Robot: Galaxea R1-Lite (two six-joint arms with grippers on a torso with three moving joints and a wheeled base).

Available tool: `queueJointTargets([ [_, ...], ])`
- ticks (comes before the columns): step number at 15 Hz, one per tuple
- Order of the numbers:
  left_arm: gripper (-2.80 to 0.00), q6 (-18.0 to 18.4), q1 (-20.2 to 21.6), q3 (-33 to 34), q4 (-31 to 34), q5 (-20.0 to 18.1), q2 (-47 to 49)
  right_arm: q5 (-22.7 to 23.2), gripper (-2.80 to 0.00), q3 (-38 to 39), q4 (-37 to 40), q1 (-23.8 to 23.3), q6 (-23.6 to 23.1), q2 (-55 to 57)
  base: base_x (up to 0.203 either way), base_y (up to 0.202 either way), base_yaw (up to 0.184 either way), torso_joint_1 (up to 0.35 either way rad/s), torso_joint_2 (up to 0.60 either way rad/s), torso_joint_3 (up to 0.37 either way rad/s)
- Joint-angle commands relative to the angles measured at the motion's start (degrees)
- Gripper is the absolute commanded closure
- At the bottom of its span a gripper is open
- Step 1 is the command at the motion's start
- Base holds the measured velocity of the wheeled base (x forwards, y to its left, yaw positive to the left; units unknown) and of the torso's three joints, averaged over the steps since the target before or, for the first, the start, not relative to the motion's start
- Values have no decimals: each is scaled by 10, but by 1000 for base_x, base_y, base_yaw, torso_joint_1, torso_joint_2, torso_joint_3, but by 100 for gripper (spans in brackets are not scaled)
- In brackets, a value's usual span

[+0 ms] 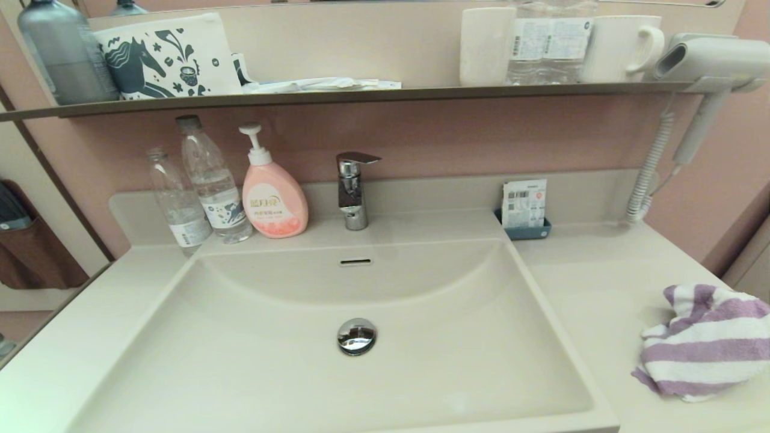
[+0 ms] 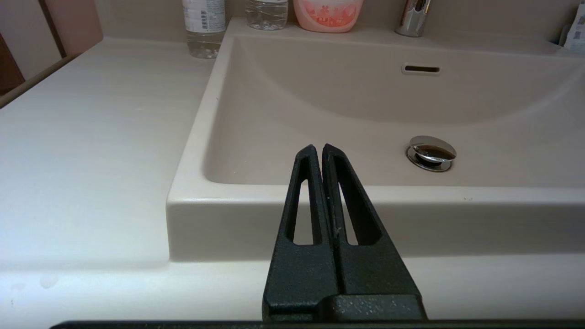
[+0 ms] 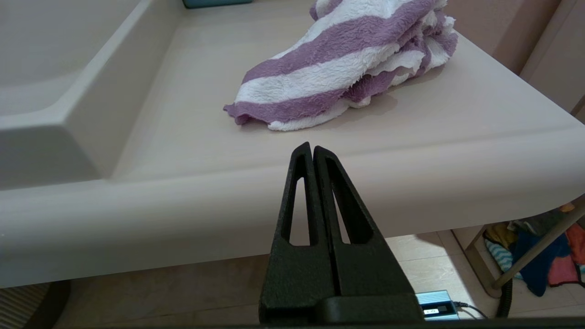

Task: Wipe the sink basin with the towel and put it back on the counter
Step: Turn on the faucet

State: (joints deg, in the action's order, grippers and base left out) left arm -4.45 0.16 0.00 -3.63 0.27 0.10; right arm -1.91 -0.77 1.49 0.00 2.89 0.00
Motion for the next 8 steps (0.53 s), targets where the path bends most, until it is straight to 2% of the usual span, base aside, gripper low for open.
queueJointTargets([
  [1, 0, 0, 0, 0, -1, 0, 1, 0, 0, 1, 0, 0, 0, 0, 0, 0, 0, 0, 0, 0],
  [8, 0, 0, 0, 0, -1, 1, 1, 0, 0, 0, 0, 0, 0, 0, 0, 0, 0, 0, 0, 0],
])
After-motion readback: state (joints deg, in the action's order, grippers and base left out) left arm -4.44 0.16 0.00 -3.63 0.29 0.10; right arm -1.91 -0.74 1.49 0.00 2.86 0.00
